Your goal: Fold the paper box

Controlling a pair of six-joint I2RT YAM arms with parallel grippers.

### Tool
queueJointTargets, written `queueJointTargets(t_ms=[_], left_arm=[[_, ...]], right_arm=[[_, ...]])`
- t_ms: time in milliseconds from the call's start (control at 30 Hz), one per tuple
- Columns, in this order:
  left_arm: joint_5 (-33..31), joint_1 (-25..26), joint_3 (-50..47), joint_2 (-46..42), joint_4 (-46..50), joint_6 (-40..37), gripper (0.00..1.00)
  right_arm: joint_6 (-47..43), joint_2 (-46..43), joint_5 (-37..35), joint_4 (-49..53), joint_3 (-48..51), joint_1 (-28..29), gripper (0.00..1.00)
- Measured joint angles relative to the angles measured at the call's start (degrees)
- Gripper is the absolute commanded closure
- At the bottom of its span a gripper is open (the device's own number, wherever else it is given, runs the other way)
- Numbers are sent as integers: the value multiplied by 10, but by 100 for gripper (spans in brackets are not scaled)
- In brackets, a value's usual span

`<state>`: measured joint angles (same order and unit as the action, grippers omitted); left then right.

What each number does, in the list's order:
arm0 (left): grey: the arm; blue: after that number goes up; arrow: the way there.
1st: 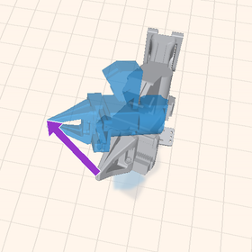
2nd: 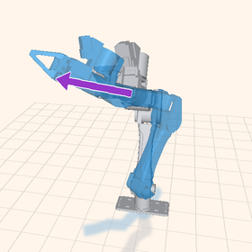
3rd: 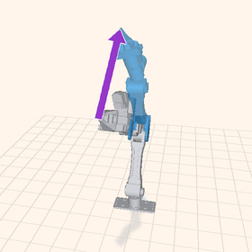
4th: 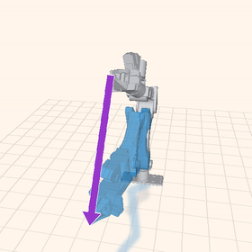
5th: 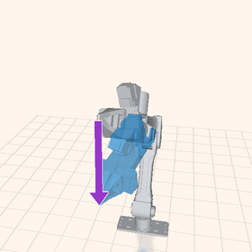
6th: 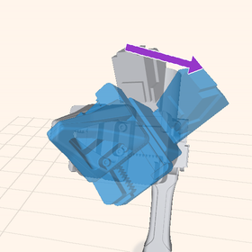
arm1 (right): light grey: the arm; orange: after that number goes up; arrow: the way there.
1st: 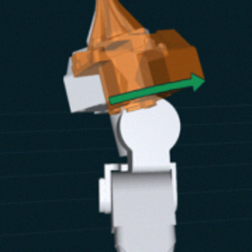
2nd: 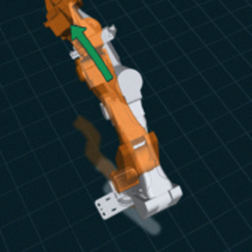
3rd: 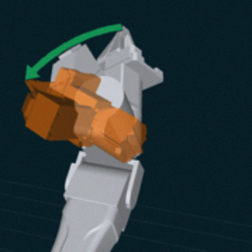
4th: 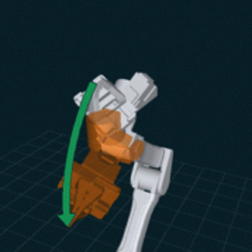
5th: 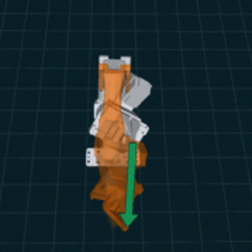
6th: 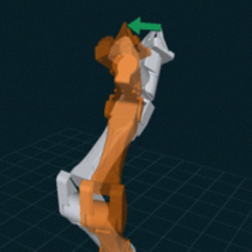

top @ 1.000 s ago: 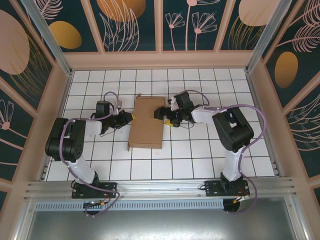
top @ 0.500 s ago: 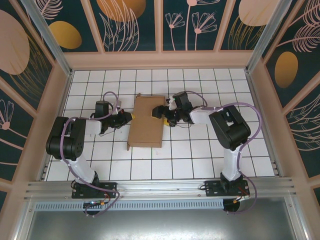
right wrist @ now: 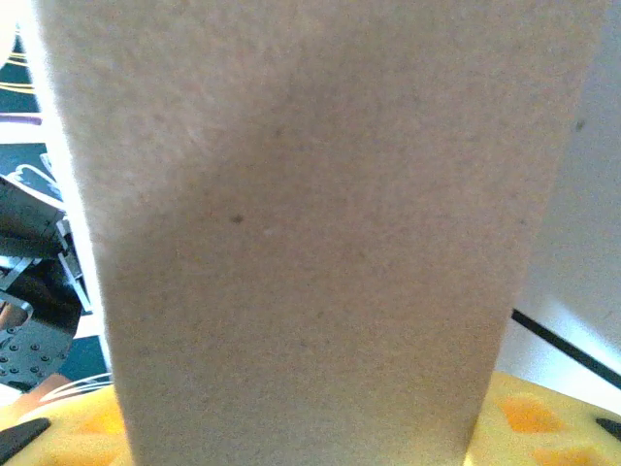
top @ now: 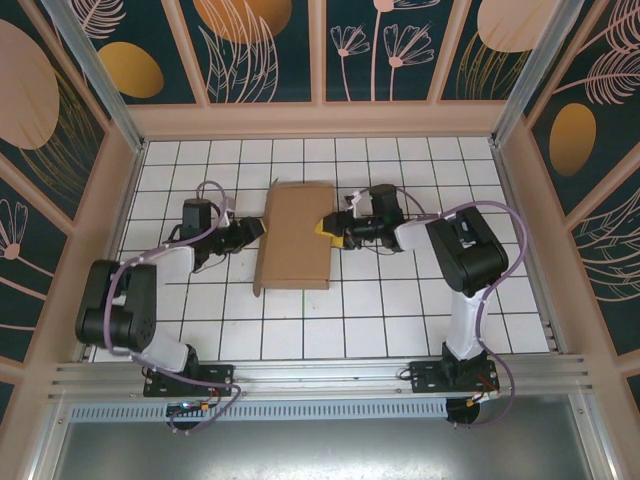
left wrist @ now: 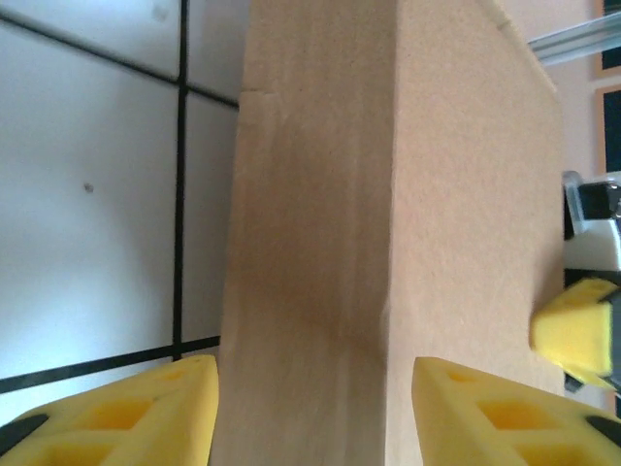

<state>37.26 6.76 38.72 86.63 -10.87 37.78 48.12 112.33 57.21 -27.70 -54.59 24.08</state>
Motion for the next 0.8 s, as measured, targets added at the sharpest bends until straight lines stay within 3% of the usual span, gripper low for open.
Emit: queueJointTargets(t_ms=[233, 400, 567, 633, 800], left_arm=[[-179, 3, 15, -232, 62, -155, 39], [-297, 71, -56, -356, 25, -395, 32], [-338, 118, -115, -426, 62, -715, 26], [-346, 118, -122, -457, 83, -820, 2], [-347, 131, -91, -466, 110, -1000, 1]], right_arm=[[-24, -6, 61, -9, -4, -26, 53], [7, -32, 100, -64, 3, -15, 53], [99, -55, 127, -196, 42, 0, 52], [141, -55, 134, -247, 54, 8, 53], [248, -51, 150, -380, 64, 28, 52]])
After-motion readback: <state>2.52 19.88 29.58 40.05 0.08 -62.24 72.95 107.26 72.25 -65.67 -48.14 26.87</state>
